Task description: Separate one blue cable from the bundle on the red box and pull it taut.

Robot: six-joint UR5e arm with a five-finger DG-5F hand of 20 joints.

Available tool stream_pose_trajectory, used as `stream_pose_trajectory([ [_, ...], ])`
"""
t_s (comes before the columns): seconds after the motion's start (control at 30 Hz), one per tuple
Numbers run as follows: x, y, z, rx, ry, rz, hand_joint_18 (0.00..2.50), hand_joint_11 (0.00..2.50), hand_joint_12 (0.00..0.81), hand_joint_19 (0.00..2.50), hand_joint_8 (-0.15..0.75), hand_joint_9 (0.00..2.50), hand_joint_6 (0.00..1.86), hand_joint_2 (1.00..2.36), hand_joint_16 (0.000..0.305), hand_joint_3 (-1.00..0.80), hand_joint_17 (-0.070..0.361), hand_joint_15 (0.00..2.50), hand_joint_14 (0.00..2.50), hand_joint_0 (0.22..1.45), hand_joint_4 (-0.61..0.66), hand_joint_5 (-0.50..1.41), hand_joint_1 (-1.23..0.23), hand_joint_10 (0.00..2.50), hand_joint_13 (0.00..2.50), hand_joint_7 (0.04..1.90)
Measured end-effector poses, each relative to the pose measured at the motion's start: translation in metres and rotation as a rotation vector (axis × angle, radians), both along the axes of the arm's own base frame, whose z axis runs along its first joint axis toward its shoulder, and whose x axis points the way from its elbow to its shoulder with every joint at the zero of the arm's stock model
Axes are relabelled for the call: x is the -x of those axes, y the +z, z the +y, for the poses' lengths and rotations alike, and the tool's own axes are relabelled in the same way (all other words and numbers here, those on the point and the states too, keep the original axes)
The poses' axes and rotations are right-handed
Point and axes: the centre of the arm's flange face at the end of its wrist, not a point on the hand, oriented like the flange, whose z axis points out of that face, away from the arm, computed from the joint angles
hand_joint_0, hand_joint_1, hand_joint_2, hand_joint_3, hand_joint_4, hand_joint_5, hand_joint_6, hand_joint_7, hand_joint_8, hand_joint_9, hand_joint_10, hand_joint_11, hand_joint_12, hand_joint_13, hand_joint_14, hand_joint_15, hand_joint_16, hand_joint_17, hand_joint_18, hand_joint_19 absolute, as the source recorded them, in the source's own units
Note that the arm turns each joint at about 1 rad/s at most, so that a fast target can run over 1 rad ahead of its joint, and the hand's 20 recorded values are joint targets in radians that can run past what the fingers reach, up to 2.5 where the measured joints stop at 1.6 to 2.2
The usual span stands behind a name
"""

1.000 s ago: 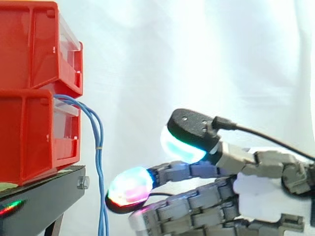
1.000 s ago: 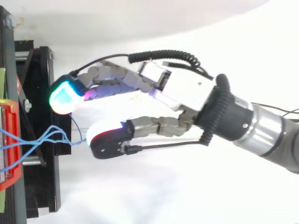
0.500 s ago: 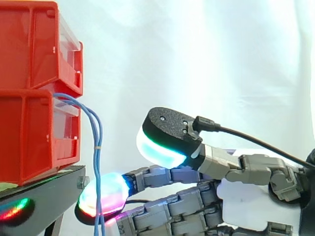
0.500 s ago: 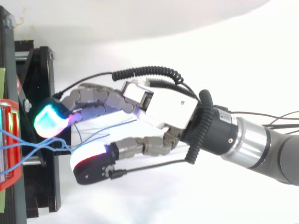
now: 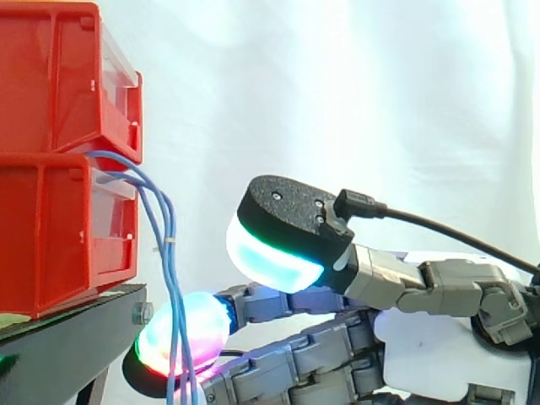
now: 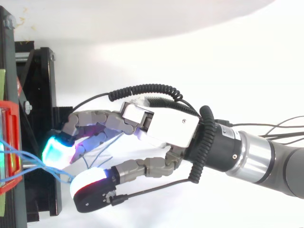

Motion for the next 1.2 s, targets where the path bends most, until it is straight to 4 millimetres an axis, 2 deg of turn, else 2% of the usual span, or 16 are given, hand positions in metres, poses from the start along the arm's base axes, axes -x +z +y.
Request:
stream_pose_trajectory([
  [0.17, -0.004, 0.008, 0.001, -0.026, 0.008, -0.01, 0.35, 0.19, 0.293, 0.23, 0.213, 0.88, 0.5, 1.0, 0.037, -0.5, 0.084, 0.22, 0.01, 0.57, 0.21, -0.06, -0.66, 0.01, 0.58, 1.25],
  [0.47, -0.01, 0.02, 0.002, -0.056, 0.028, 0.006, 0.36, 0.21, 0.289, 0.24, 0.215, 0.9, 0.5, 1.0, 0.037, -0.5, 0.083, 0.22, 0.01, 0.58, 0.22, -0.06, -0.67, 0.01, 0.59, 1.25],
  [0.6, -0.013, 0.01, -0.002, -0.053, 0.027, 0.0, 0.37, 0.22, 0.287, 0.24, 0.213, 0.9, 0.5, 1.0, 0.037, -0.5, 0.083, 0.23, 0.01, 0.58, 0.19, -0.06, -0.68, 0.01, 0.59, 1.28],
  [0.73, -0.02, -0.02, -0.004, -0.062, 0.038, -0.017, 0.37, 0.22, 0.285, 0.24, 0.208, 0.9, 0.5, 1.0, 0.037, -0.49, 0.083, 0.23, 0.01, 0.59, 0.18, -0.06, -0.69, 0.01, 0.6, 1.29],
  [0.83, -0.025, -0.031, -0.003, -0.071, 0.044, -0.047, 0.38, 0.22, 0.287, 0.25, 0.209, 0.9, 0.5, 1.0, 0.037, -0.49, 0.083, 0.23, 0.01, 0.59, 0.19, -0.06, -0.7, 0.01, 0.6, 1.29],
  [0.97, -0.029, -0.032, 0.001, -0.074, 0.049, -0.067, 0.4, 0.22, 0.286, 0.26, 0.209, 0.91, 0.5, 1.0, 0.037, -0.49, 0.082, 0.23, 0.01, 0.59, 0.19, -0.05, -0.71, 0.01, 0.61, 1.32],
  [1.2, -0.034, -0.023, 0.006, -0.09, 0.064, -0.08, 0.4, 0.26, 0.289, 0.26, 0.214, 0.91, 0.63, 1.01, 0.036, -0.41, 0.082, 0.25, 0.01, 0.6, 0.13, -0.08, -0.72, 0.01, 0.62, 1.15],
])
